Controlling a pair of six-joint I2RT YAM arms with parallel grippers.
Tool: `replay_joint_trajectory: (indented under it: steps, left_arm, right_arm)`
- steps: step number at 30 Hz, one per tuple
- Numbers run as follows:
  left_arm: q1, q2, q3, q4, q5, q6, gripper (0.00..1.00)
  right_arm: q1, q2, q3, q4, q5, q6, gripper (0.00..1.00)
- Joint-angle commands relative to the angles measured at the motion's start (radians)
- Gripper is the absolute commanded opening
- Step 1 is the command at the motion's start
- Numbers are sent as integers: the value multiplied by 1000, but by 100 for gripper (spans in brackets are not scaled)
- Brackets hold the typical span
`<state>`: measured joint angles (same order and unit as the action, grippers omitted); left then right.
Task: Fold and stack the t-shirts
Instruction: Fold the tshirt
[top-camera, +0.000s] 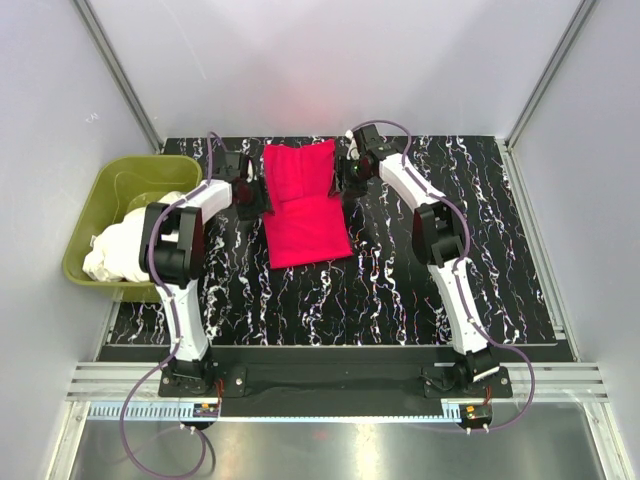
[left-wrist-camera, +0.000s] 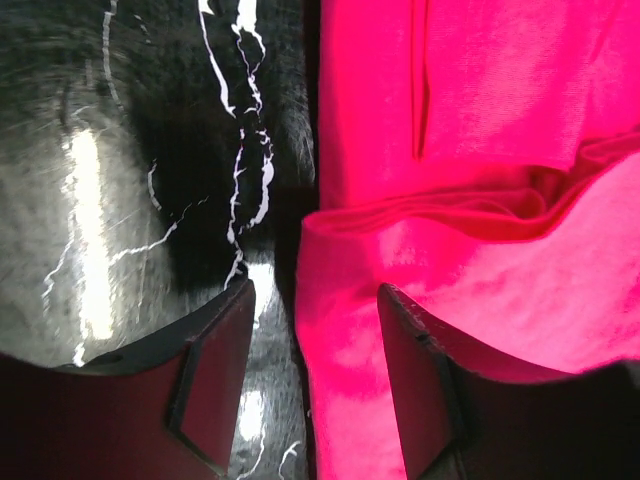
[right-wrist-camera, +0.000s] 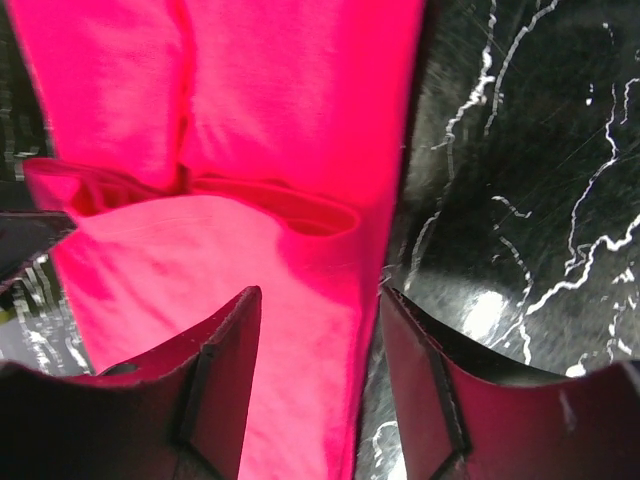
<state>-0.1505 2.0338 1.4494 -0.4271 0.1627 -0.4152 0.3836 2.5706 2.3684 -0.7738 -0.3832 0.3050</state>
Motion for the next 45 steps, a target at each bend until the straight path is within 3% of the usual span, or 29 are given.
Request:
replay_joint_trajectory:
  steps: [1, 12, 18, 22, 24, 25, 45]
  left_arm:
    - [8, 5, 60, 48, 55, -2, 55]
    - [25, 51, 63, 103, 118, -43, 39]
    - [32, 66, 74, 119, 141, -62, 26]
    - [34, 62, 92, 120, 135, -73, 16]
    - [35, 57, 112, 107, 130, -73, 3]
    - [35, 52, 114, 105, 124, -76, 1]
    - [48, 58, 132, 113, 96, -66, 0]
  right_arm:
    - [-9, 14, 32, 1, -6, -37, 58]
    - [-15, 39, 63, 28, -46, -15, 43]
    - [-15, 45, 74, 54, -72, 17, 24]
    - [-20, 49, 84, 57, -51, 51, 0]
    - [-25, 42, 80, 65, -34, 63, 0]
    - [-26, 30, 71, 65, -28, 65, 0]
    - [-64, 6, 14, 108, -20, 79, 0]
